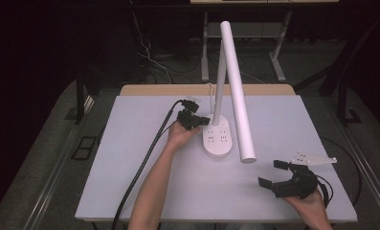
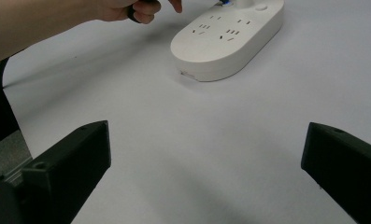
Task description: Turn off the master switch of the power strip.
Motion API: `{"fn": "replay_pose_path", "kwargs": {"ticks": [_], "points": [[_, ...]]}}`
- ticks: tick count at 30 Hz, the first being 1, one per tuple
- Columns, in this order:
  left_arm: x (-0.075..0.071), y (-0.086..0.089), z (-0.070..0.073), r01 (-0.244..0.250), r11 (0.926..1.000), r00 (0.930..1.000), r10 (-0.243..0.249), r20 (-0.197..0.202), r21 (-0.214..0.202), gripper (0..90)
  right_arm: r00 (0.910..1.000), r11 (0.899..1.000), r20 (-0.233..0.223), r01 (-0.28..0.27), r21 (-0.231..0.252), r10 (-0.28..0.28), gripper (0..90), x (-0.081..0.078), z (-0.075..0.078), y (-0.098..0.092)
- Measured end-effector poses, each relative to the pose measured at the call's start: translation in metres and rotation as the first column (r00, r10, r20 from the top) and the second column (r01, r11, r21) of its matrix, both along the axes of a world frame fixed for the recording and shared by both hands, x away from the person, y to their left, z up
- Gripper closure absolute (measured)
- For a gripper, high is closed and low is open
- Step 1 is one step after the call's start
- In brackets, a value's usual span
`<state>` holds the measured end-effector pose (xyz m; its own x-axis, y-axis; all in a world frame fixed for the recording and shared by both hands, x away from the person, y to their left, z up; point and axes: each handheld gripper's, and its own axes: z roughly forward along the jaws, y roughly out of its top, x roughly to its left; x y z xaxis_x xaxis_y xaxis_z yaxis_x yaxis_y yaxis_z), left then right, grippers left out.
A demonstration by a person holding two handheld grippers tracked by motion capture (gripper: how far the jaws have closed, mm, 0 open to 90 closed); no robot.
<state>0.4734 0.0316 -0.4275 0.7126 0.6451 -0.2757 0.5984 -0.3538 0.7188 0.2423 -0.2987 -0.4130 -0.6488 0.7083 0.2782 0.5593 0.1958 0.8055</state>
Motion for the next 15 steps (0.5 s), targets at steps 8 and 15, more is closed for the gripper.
{"fn": "replay_pose_path", "kwargs": {"ticks": [8, 15], "points": [[0.0004, -0.0022, -0.0023, -0.028, 0.9996, 0.9996, 0.028, -0.011, -0.007, 90.0, 0.9999, 1.000, -0.011, 0.000, -0.001, 0.000, 1.0, -0.0003, -0.0006, -0.0006], [-0.0030, -0.0049, -0.0018, -0.029, 0.9991, 0.9992, 0.029, 0.026, 0.030, 90.0, 0.9999, 1.000, -0.009, 0.010, 0.011, -0.010, 1.0, 0.0000, 0.0000, -0.0037]]}}
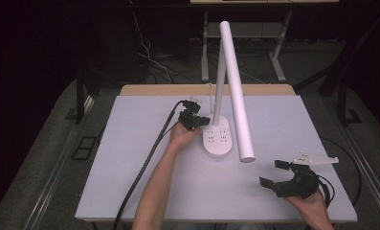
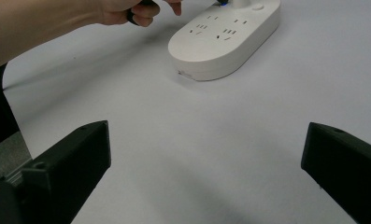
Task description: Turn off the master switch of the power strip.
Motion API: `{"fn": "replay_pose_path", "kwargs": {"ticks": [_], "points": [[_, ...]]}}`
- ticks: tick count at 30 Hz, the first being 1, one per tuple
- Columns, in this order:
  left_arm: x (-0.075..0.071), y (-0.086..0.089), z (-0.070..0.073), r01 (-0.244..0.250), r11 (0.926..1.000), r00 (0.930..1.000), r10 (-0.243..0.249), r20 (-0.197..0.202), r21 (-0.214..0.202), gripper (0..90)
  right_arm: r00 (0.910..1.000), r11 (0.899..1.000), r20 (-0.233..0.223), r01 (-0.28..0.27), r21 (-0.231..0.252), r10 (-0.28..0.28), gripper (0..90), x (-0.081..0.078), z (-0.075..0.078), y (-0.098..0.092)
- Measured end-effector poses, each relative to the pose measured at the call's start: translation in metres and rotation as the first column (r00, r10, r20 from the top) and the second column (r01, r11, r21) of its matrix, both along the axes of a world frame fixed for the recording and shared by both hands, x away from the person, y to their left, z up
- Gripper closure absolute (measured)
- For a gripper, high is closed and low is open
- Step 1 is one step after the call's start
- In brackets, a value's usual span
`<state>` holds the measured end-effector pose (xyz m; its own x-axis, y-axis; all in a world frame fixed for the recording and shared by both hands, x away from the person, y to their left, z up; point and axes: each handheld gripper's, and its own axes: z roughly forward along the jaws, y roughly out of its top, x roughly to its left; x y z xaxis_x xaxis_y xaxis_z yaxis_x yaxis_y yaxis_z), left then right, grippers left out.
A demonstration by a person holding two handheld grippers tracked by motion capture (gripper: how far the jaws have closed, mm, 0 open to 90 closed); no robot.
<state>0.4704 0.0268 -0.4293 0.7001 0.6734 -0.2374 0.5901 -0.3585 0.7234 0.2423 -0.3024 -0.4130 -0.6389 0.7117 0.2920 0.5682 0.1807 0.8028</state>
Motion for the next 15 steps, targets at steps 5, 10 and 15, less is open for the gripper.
{"fn": "replay_pose_path", "kwargs": {"ticks": [5, 10, 15], "points": [[-0.0059, -0.0030, -0.0028, -0.035, 0.9994, 0.9977, 0.035, 0.059, 0.007, 90.0, 1.0000, 1.000, 0.007, 0.006, 0.007, -0.006, 1.0, 0.0002, 0.0003, -0.0026], [-0.0068, -0.0052, -0.0025, -0.053, 0.9986, 0.9967, 0.053, 0.061, 0.004, 90.0, 0.9999, 1.000, 0.003, 0.011, 0.010, -0.011, 1.0, -0.0002, 0.0010, -0.0033], [-0.0046, -0.0041, -0.0009, -0.034, 0.9990, 0.9989, 0.033, 0.033, 0.031, 90.0, 0.9999, 1.000, 0.008, 0.011, 0.011, -0.011, 1.0, 0.0007, 0.0008, -0.0037]]}}
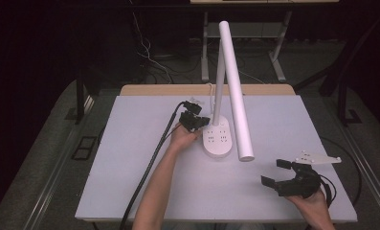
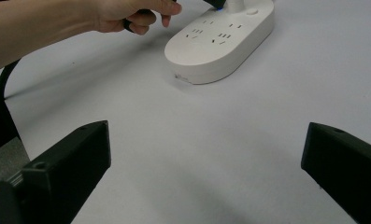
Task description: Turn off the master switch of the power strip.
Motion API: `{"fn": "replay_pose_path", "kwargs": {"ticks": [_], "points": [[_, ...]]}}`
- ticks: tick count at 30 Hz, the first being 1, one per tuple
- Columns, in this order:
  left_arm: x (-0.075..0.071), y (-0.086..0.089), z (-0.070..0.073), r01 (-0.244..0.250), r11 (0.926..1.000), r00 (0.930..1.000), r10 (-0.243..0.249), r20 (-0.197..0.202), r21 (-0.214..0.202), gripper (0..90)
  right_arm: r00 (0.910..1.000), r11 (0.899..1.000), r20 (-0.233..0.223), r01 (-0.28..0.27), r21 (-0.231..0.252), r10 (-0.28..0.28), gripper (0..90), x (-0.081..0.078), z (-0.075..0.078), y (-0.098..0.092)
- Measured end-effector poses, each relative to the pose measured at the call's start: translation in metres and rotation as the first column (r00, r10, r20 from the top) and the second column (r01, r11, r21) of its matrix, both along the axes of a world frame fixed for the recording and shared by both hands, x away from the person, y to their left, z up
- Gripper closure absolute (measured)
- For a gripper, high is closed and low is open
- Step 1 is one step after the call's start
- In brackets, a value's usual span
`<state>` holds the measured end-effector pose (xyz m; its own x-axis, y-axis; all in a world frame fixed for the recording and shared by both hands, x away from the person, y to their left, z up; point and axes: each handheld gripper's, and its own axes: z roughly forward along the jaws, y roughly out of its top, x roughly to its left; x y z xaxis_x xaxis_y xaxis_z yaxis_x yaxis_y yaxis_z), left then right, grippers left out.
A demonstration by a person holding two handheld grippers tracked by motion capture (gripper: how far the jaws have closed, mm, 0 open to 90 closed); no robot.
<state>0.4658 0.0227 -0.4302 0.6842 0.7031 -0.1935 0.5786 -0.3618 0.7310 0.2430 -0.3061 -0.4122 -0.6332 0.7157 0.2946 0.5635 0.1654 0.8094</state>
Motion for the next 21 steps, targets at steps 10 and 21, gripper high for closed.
{"fn": "replay_pose_path", "kwargs": {"ticks": [10, 21], "points": [[0.0017, 0.0011, -0.0002, -0.012, 0.9994, 0.9998, 0.011, -0.017, -0.033, 90.0, 1.0000, 1.000, -0.001, 0.006, 0.007, -0.006, 1.0, 0.0001, 0.0002, -0.0017], [0.0003, 0.0031, 0.0045, -0.020, 0.9949, 0.9995, 0.018, -0.024, -0.099, 89.8, 0.9999, 1.000, 0.005, 0.011, 0.010, -0.011, 1.0, 0.0009, -0.0005, -0.0020]]}}
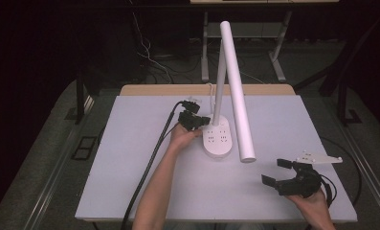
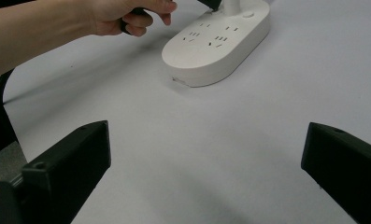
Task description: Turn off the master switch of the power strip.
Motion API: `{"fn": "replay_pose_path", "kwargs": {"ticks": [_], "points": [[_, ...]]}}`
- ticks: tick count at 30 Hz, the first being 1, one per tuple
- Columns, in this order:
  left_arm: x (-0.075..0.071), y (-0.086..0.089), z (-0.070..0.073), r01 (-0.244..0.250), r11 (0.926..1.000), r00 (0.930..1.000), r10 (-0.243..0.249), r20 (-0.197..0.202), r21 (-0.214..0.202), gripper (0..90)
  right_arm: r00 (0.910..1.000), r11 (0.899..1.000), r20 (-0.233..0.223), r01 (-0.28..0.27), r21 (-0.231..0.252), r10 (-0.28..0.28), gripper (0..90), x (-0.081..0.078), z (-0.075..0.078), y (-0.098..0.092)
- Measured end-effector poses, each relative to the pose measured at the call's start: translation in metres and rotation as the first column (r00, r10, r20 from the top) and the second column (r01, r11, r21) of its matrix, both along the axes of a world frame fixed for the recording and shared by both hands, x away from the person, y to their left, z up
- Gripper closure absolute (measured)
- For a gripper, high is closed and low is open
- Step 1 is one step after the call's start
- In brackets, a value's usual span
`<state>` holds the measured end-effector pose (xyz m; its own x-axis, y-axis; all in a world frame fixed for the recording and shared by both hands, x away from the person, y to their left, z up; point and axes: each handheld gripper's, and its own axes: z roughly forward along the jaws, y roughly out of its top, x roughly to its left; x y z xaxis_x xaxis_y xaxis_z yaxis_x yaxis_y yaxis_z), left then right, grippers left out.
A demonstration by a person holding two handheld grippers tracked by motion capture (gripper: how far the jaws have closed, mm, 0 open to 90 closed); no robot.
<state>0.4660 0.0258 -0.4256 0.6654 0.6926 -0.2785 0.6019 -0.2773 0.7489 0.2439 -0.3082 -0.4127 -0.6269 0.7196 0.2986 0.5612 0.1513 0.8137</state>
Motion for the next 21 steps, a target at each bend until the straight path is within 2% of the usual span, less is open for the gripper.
{"fn": "replay_pose_path", "kwargs": {"ticks": [1, 2, 5, 7, 10, 13, 14, 15, 17, 18, 21], "points": [[0.000, 0.002, 0.002, 0.014, 0.9998, 0.9999, -0.014, 0.004, 0.014, 89.8, 1.0000, 1.000, -0.001, 0.001, 0.000, -0.001, 1.0, 0.000, 0.000, 0.000], [0.000, 0.001, 0.003, 0.004, 1.0000, 1.0000, -0.004, 0.008, -0.006, 89.8, 1.0000, 1.000, -0.001, 0.002, 0.000, -0.002, 1.0, 0.000, 0.000, 0.000], [-0.001, 0.003, 0.008, 0.004, 1.0000, 0.9997, -0.004, 0.022, -0.004, 89.8, 1.0000, 1.000, -0.001, 0.002, 0.001, -0.002, 1.0, 0.000, 0.000, -0.001], [-0.001, 0.008, 0.012, 0.027, 0.9994, 0.9991, -0.028, 0.032, 0.024, 89.8, 1.0000, 1.000, -0.001, 0.002, 0.000, -0.002, 1.0, 0.000, 0.000, 0.000], [-0.002, 0.011, 0.018, 0.010, 0.9999, 0.9989, -0.010, 0.047, -0.005, 89.7, 1.0000, 1.000, 0.002, 0.001, -0.003, -0.001, 1.0, 0.001, -0.001, 0.000], [-0.006, 0.015, 0.026, 0.023, 0.9997, 0.9981, -0.023, 0.057, 0.001, 89.7, 1.0000, 1.000, -0.001, 0.004, -0.002, -0.004, 1.0, 0.001, -0.001, 0.000], [-0.007, 0.018, 0.029, 0.041, 0.9991, 0.9971, -0.042, 0.064, 0.013, 89.7, 1.0000, 1.000, -0.001, 0.004, -0.003, -0.004, 1.0, 0.001, -0.001, 0.000], [-0.009, 0.017, 0.031, 0.034, 0.9994, 0.9967, -0.034, 0.074, 0.002, 89.6, 1.0000, 1.000, -0.001, 0.004, -0.003, -0.004, 1.0, 0.001, -0.001, 0.000], [-0.011, 0.020, 0.035, 0.060, 0.9977, 0.9943, -0.063, 0.086, 0.030, 89.5, 1.0000, 1.000, 0.000, 0.005, -0.004, -0.005, 1.0, 0.001, -0.001, 0.000], [-0.013, 0.020, 0.037, 0.053, 0.9983, 0.9943, -0.055, 0.091, 0.022, 89.4, 1.0000, 1.000, 0.000, 0.004, -0.004, -0.004, 1.0, 0.001, -0.001, 0.000], [-0.016, 0.024, 0.043, 0.068, 0.9966, 0.9916, -0.073, 0.107, 0.047, 89.2, 1.0000, 1.000, 0.001, 0.003, -0.005, -0.003, 1.0, 0.001, -0.001, 0.000]]}}
